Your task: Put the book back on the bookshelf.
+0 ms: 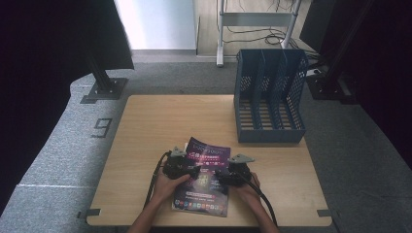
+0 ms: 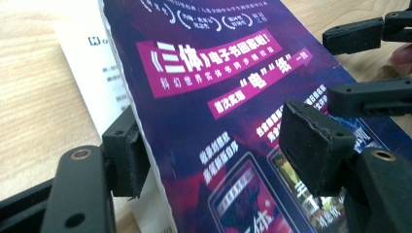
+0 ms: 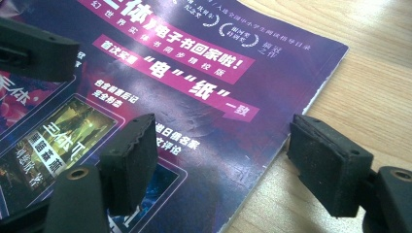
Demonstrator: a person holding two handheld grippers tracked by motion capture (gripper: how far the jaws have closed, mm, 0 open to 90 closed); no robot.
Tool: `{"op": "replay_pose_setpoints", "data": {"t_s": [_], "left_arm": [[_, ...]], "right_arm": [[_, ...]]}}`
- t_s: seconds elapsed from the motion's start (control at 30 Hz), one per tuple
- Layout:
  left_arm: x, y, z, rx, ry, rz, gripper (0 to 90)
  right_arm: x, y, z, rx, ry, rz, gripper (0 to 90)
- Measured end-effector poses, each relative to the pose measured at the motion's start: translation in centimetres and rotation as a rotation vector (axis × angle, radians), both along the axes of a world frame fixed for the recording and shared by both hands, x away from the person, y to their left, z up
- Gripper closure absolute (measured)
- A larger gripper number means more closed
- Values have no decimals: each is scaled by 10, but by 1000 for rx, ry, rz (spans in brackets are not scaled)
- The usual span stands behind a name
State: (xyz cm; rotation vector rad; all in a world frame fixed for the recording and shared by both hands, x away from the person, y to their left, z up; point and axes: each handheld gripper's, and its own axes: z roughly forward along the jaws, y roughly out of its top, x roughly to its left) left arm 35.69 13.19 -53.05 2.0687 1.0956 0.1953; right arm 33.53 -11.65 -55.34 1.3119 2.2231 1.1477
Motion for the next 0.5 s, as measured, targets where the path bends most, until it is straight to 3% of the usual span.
{"op": "replay_pose_setpoints", "data": {"t_s": [0.1, 0.23, 0.5], "left_arm": [[5, -2, 0, -6, 3, 2, 327], [11, -5, 0, 16, 15, 5, 350], [12, -2, 1, 57, 21, 1, 500]], "right_arm": [[0, 0, 0, 0, 0, 1, 255], [0, 0, 0, 1, 0, 1, 256], [0, 0, 0, 2, 0, 0, 256]]}}
